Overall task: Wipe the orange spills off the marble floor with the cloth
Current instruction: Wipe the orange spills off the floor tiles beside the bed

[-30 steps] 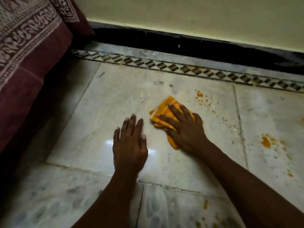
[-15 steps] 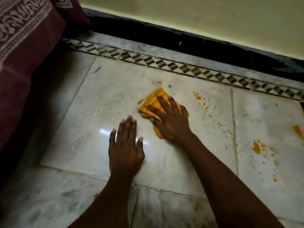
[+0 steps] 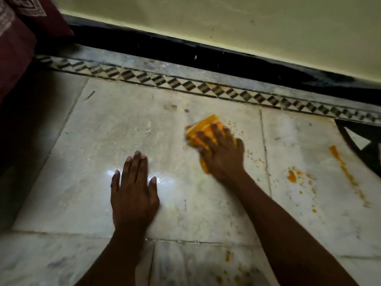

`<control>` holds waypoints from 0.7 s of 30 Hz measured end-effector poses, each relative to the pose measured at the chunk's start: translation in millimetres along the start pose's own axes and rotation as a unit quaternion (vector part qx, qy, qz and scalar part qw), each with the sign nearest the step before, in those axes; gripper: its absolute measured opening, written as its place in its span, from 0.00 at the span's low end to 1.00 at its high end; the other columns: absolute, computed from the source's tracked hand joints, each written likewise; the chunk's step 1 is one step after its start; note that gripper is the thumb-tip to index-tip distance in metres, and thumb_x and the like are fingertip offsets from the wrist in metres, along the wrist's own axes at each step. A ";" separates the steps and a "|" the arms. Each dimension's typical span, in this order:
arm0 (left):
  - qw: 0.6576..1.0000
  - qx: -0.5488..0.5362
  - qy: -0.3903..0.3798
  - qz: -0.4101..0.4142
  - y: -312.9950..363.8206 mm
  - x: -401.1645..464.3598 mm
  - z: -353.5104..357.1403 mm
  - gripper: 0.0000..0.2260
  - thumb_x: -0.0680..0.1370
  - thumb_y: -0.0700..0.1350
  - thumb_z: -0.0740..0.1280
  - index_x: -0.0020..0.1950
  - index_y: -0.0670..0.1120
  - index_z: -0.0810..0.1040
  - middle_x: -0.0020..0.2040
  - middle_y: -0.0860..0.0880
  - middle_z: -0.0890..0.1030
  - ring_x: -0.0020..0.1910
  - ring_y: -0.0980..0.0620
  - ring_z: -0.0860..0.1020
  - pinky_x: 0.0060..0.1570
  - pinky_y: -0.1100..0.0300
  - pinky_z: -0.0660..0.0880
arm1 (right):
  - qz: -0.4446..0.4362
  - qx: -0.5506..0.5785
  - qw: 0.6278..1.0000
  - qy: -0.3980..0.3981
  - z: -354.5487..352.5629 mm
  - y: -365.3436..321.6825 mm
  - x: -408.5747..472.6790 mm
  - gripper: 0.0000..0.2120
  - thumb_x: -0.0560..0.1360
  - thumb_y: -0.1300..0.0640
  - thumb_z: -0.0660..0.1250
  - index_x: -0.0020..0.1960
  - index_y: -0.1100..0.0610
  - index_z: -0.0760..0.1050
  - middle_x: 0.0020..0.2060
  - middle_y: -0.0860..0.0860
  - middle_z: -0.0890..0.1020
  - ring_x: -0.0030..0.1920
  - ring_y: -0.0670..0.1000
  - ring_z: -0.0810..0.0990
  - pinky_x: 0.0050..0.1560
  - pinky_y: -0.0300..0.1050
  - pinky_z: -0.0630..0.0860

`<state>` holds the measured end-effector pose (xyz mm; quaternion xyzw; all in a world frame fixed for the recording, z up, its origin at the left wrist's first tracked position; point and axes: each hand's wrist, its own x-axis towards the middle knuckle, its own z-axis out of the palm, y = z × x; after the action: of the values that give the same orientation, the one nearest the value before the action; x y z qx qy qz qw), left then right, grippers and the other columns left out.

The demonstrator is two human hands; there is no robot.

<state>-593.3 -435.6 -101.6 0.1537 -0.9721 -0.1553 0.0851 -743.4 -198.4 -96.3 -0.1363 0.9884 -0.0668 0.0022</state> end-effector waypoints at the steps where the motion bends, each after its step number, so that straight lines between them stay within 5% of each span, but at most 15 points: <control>1: 1.000 0.001 -0.001 0.000 -0.1 0.1 -0.3 0.29 0.82 0.54 0.57 0.83 0.48 0.65 0.85 0.50 0.62 0.84 0.51 0.60 0.81 0.44 0.57 | 0.081 0.003 0.996 0.030 -0.9 19.1 11.5 0.27 0.81 0.34 0.50 0.79 0.35 0.63 0.83 0.52 0.62 0.81 0.64 0.62 0.74 0.74 0.59; 3: 1.000 0.008 0.000 -0.004 -1.5 -0.1 0.2 0.29 0.82 0.54 0.57 0.84 0.49 0.65 0.85 0.51 0.62 0.84 0.51 0.60 0.81 0.45 0.56 | 0.253 0.054 0.965 0.039 -3.9 21.5 48.4 0.28 0.82 0.35 0.49 0.82 0.37 0.57 0.84 0.54 0.56 0.82 0.67 0.54 0.76 0.77 0.52; 5: 1.000 0.006 0.003 -0.007 1.7 2.3 0.4 0.29 0.82 0.54 0.57 0.84 0.49 0.64 0.86 0.51 0.61 0.84 0.51 0.59 0.82 0.45 0.56 | 0.328 0.076 0.941 0.004 -10.7 -8.5 81.0 0.29 0.83 0.35 0.48 0.83 0.36 0.49 0.85 0.52 0.46 0.83 0.67 0.43 0.79 0.72 0.43; 8: 1.000 -0.001 0.017 0.005 7.3 1.0 -0.2 0.29 0.82 0.53 0.58 0.83 0.48 0.66 0.85 0.50 0.64 0.84 0.50 0.62 0.81 0.44 0.57 | 0.115 0.042 0.992 -0.008 -3.0 -49.9 71.4 0.28 0.83 0.36 0.48 0.82 0.35 0.55 0.85 0.52 0.50 0.83 0.68 0.48 0.78 0.71 0.50; 11: 1.000 -0.002 0.020 0.003 4.6 -1.3 -1.5 0.29 0.82 0.53 0.58 0.82 0.47 0.68 0.84 0.49 0.65 0.83 0.49 0.63 0.80 0.43 0.58 | -0.086 -0.003 0.996 -0.012 4.7 -36.9 -10.5 0.27 0.81 0.33 0.49 0.79 0.31 0.61 0.84 0.49 0.59 0.82 0.64 0.58 0.74 0.67 0.59; 13: 1.000 0.003 0.001 0.002 4.8 -2.6 -3.2 0.29 0.82 0.54 0.56 0.83 0.47 0.66 0.85 0.49 0.63 0.84 0.49 0.61 0.81 0.44 0.56 | -0.027 0.006 1.000 0.007 1.2 6.7 -48.6 0.26 0.81 0.33 0.50 0.78 0.32 0.62 0.83 0.49 0.61 0.81 0.63 0.61 0.73 0.66 0.60; 18: 1.000 0.010 -0.006 0.002 3.6 0.5 -1.7 0.29 0.83 0.54 0.55 0.84 0.48 0.64 0.85 0.50 0.61 0.84 0.50 0.59 0.81 0.44 0.55 | 0.301 0.024 0.953 0.013 -15.9 65.4 7.9 0.28 0.84 0.33 0.49 0.83 0.35 0.52 0.85 0.51 0.50 0.84 0.65 0.47 0.79 0.70 0.47; 21: 1.000 0.011 0.001 0.006 0.8 0.6 0.0 0.29 0.82 0.55 0.55 0.84 0.48 0.64 0.85 0.49 0.62 0.84 0.50 0.60 0.81 0.43 0.56 | 0.287 0.068 0.956 -0.002 -9.8 26.2 74.7 0.29 0.83 0.34 0.47 0.83 0.36 0.50 0.85 0.53 0.46 0.83 0.69 0.43 0.78 0.73 0.43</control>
<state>-594.1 -435.1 -101.2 0.1487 -0.9747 -0.1437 0.0849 -822.6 -192.3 -89.0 0.1534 0.9790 -0.1299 0.0326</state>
